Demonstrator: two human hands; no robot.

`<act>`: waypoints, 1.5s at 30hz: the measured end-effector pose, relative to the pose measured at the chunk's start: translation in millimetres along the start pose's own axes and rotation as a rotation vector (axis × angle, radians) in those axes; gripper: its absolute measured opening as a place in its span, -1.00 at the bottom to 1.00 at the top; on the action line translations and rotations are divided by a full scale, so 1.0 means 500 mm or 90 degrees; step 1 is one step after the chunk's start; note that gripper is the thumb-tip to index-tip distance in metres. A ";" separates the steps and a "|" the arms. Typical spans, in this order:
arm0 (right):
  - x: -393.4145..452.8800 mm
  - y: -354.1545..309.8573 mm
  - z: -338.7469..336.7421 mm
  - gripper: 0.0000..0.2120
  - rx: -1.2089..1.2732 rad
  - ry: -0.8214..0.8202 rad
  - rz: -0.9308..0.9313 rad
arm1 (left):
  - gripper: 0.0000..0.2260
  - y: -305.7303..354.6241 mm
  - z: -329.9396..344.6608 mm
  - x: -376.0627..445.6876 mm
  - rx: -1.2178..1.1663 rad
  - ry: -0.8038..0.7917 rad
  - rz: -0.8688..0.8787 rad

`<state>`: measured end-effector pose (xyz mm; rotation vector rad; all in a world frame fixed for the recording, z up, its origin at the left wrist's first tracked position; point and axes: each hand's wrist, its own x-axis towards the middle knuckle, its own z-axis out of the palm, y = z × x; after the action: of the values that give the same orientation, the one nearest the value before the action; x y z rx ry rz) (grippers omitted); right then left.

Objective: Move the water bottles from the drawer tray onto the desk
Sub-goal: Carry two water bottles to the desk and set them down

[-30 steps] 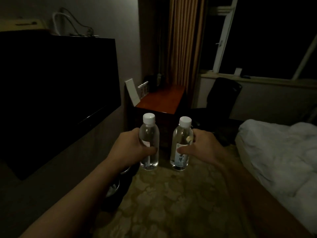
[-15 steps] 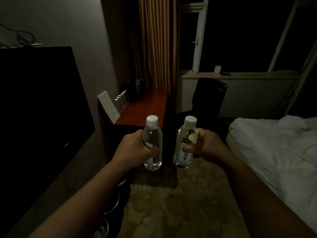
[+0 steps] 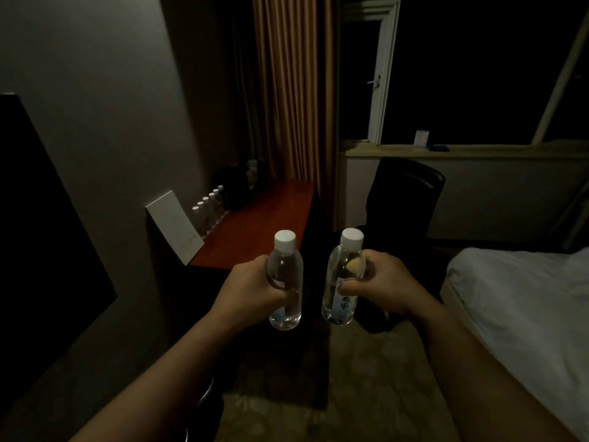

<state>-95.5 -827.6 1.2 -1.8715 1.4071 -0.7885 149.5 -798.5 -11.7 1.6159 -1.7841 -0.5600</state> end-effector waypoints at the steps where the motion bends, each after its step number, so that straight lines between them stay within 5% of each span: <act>1: 0.046 0.009 -0.021 -0.68 -0.020 -0.011 -0.007 | -0.65 0.008 0.011 0.043 -0.005 0.012 -0.008; 15: 0.606 0.102 -0.121 -0.71 -0.083 -0.135 -0.099 | -0.64 -0.041 0.092 0.500 0.021 0.089 -0.129; 32: 1.285 0.135 -0.020 -0.61 -0.047 -0.245 -0.180 | -0.64 -0.266 0.070 1.053 0.038 0.214 -0.220; 45: 1.691 0.084 0.164 -0.62 -0.065 -0.412 -0.289 | -0.45 -0.426 0.004 1.277 0.098 0.365 -0.408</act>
<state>147.9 -1642.6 -16.6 -2.2813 0.6386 -0.2512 284.1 -1457.2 -44.1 2.1888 -0.8970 -0.1882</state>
